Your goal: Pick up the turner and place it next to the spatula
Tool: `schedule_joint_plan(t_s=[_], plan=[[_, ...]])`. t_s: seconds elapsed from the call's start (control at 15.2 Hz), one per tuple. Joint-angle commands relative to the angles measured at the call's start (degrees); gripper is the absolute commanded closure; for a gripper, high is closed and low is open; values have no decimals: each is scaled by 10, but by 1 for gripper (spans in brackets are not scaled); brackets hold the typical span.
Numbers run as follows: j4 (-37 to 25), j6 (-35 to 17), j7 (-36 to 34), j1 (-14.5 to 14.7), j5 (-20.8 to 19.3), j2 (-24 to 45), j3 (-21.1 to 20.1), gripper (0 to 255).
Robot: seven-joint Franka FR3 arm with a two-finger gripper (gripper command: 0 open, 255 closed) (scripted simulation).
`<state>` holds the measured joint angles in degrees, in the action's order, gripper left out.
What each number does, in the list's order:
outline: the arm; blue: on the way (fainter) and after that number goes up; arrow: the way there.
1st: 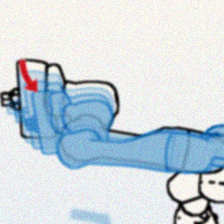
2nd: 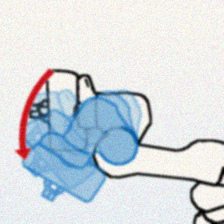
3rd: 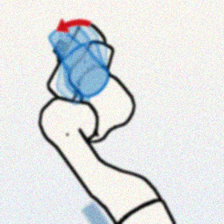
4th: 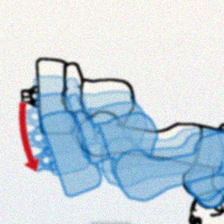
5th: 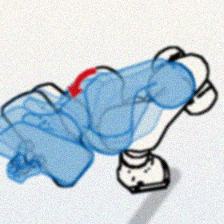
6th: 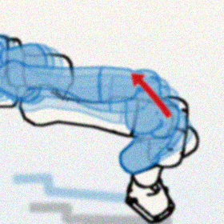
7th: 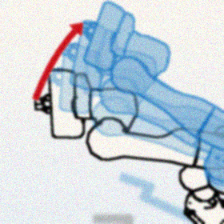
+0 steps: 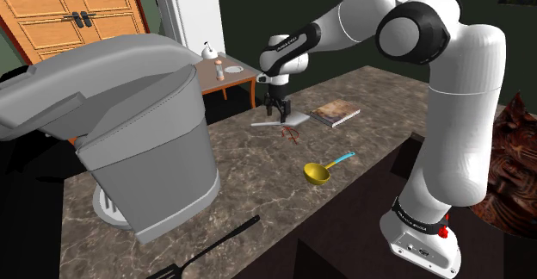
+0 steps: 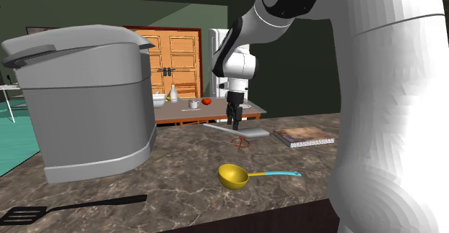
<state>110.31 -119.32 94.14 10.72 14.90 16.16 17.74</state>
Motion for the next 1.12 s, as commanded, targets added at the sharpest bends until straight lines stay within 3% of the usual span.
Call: schedule_joint_plan(t_s=[0.0, 0.53, 0.59, 1.06], plan=[[7, -14, 3, 1, 4, 7, -2, 0], [9, -18, 3, 1, 5, 9, -3, 0], [9, -18, 3, 1, 5, 9, -3, 255], [9, -18, 3, 1, 5, 9, -3, 255]])
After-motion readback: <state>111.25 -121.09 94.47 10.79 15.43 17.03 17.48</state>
